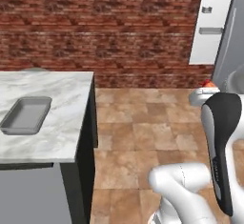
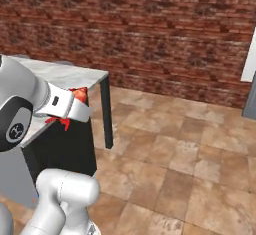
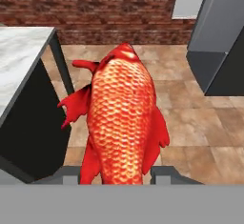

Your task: Place one eggplant and one fish in each tupperware on the nearby counter, to pack two identical lunches.

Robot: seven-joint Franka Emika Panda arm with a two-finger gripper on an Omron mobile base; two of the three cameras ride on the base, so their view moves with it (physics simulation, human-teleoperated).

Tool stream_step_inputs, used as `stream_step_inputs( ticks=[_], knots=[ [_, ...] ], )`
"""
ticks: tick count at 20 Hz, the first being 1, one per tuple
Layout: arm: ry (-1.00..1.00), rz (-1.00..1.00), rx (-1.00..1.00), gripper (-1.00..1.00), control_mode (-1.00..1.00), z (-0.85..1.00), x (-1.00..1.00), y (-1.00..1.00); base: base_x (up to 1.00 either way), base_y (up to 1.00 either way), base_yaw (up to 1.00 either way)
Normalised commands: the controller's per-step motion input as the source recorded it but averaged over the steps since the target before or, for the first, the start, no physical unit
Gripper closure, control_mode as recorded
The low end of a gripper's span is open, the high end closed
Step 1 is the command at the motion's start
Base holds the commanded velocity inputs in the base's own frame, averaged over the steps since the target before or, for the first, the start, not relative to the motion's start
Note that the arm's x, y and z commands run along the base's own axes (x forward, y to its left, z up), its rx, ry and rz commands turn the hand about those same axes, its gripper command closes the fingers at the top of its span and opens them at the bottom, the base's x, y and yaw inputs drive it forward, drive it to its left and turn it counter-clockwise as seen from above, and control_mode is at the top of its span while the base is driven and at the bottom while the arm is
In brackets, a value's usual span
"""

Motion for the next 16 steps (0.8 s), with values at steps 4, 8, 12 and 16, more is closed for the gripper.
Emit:
stream_step_inputs(
  ticks=[4,8,12,16],
  knots=[
    [0.0,0.0,0.0,1.0,1.0,0.0,0.0,0.0,-0.88,-0.18,0.43],
    [0.0,0.0,0.0,1.0,1.0,0.0,0.0,0.0,-0.77,-0.08,0.4],
    [0.0,0.0,0.0,1.0,1.0,0.0,0.0,0.0,-0.24,0.02,0.22],
    [0.0,0.0,0.0,1.0,1.0,0.0,0.0,0.0,0.05,0.42,0.0]
  ],
)
